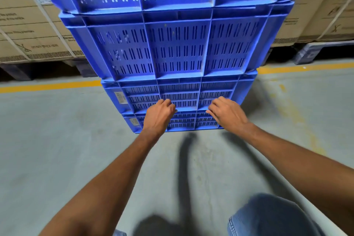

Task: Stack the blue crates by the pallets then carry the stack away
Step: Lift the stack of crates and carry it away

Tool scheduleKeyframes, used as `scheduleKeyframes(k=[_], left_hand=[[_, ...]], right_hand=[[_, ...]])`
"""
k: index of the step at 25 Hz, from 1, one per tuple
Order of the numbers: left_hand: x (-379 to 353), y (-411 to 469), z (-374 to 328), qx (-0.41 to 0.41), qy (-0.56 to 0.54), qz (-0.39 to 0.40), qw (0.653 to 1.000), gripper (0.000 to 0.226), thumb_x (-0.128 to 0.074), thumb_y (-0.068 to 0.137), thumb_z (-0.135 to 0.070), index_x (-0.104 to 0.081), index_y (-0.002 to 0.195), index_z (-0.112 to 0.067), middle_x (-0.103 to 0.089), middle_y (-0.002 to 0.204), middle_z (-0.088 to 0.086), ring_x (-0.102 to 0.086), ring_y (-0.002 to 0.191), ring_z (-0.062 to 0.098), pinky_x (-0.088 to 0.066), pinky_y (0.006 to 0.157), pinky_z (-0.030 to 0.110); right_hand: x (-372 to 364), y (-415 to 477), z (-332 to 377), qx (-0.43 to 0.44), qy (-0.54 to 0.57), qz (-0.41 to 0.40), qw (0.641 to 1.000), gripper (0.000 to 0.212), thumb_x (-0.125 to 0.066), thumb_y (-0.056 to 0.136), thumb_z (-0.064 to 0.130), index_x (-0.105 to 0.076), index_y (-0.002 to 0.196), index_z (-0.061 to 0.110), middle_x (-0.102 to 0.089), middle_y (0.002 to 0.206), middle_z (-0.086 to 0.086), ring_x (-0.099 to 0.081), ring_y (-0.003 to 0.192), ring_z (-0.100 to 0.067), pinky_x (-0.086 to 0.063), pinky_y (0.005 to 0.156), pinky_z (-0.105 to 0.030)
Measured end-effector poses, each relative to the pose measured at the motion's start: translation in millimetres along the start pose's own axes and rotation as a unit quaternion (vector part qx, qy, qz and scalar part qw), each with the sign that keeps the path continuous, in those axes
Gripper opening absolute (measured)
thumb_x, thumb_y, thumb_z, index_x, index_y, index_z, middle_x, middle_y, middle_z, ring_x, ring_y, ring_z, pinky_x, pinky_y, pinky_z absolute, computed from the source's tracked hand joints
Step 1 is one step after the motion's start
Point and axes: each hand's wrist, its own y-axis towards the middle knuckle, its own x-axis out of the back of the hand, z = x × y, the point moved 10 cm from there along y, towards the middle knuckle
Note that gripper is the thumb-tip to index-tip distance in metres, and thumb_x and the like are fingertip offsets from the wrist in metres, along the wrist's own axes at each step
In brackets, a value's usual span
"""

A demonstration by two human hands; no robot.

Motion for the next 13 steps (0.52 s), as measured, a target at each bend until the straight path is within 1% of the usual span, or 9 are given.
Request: scheduleKeyframes(k=[2,3,4,6,7,9,11,12,13], left_hand=[[-37.0,-1.7,1.0,0.044,-0.004,0.074,0.996,0.013,-0.067,0.092,-0.029,-0.069,0.098,-0.017,-0.062,0.091,0.000,-0.062,0.081,0.023,-0.036,0.049,0.033],[-48.2,-0.9,0.1,0.044,0.010,0.098,0.994,0.014,-0.070,0.090,-0.025,-0.069,0.102,-0.018,-0.062,0.092,0.000,-0.062,0.082,0.023,-0.036,0.050,0.034],[-57.2,1.4,-1.1,0.038,0.034,0.114,0.992,0.021,-0.073,0.086,-0.018,-0.069,0.106,-0.019,-0.062,0.094,0.000,-0.062,0.082,0.022,-0.034,0.049,0.034],[-66.2,7.9,-6.2,0.025,0.075,0.130,0.988,0.039,-0.073,0.082,-0.004,-0.065,0.117,-0.018,-0.061,0.101,0.000,-0.061,0.087,0.021,-0.033,0.052,0.032],[-70.2,9.5,-9.5,0.018,0.083,0.135,0.987,0.041,-0.071,0.083,-0.001,-0.063,0.120,-0.016,-0.060,0.104,0.001,-0.060,0.091,0.022,-0.033,0.055,0.032],[-72.6,10.4,-16.0,0.004,0.076,0.142,0.987,0.038,-0.067,0.085,0.001,-0.061,0.120,-0.012,-0.059,0.106,0.003,-0.057,0.094,0.023,-0.035,0.059,0.032],[-66.5,8.1,-12.6,0.002,0.058,0.130,0.990,0.034,-0.069,0.084,0.000,-0.062,0.114,-0.013,-0.059,0.101,0.002,-0.057,0.090,0.022,-0.036,0.057,0.032],[-56.9,5.9,-8.9,0.003,0.046,0.104,0.993,0.029,-0.073,0.083,-0.004,-0.064,0.108,-0.016,-0.060,0.095,0.001,-0.058,0.084,0.021,-0.037,0.052,0.033],[-46.1,1.9,-3.9,0.007,0.041,0.065,0.997,0.021,-0.075,0.083,-0.012,-0.065,0.100,-0.018,-0.059,0.088,-0.001,-0.058,0.077,0.021,-0.038,0.047,0.033]], right_hand=[[-38.4,3.4,-7.4,-0.037,-0.032,0.120,0.992,0.018,-0.082,0.077,0.023,-0.069,0.074,0.012,-0.062,0.071,-0.005,-0.060,0.066,-0.027,-0.049,0.057,-0.036],[-51.6,5.5,-7.5,-0.044,-0.055,0.164,0.984,0.021,-0.089,0.066,0.017,-0.068,0.071,0.012,-0.061,0.068,-0.004,-0.060,0.062,-0.025,-0.048,0.055,-0.034],[-62.2,6.4,-5.1,-0.041,-0.075,0.191,0.978,0.028,-0.091,0.055,0.008,-0.067,0.069,0.012,-0.059,0.065,-0.005,-0.059,0.059,-0.025,-0.047,0.053,-0.034],[-72.2,6.6,1.6,-0.025,-0.095,0.192,0.976,0.036,-0.084,0.040,-0.007,-0.064,0.065,0.010,-0.055,0.060,-0.006,-0.056,0.054,-0.025,-0.046,0.050,-0.033],[-73.3,5.9,4.9,-0.014,-0.098,0.177,0.979,0.036,-0.079,0.038,-0.009,-0.062,0.063,0.009,-0.053,0.058,-0.006,-0.055,0.052,-0.025,-0.045,0.049,-0.032],[-69.1,5.7,9.2,-0.001,-0.093,0.156,0.983,0.035,-0.073,0.034,-0.011,-0.059,0.060,0.009,-0.051,0.055,-0.006,-0.053,0.049,-0.024,-0.043,0.045,-0.031],[-67.2,7.9,12.4,-0.005,-0.072,0.169,0.983,0.038,-0.078,0.030,-0.012,-0.059,0.056,0.009,-0.052,0.052,-0.005,-0.053,0.046,-0.023,-0.042,0.039,-0.029],[-60.2,10.3,17.6,-0.003,-0.062,0.163,0.985,0.038,-0.083,0.032,-0.009,-0.060,0.055,0.010,-0.053,0.052,-0.005,-0.054,0.046,-0.023,-0.042,0.037,-0.028],[-48.8,13.1,23.9,0.001,-0.052,0.133,0.990,0.033,-0.088,0.044,-0.003,-0.060,0.056,0.012,-0.055,0.053,-0.004,-0.055,0.047,-0.023,-0.043,0.037,-0.029]])
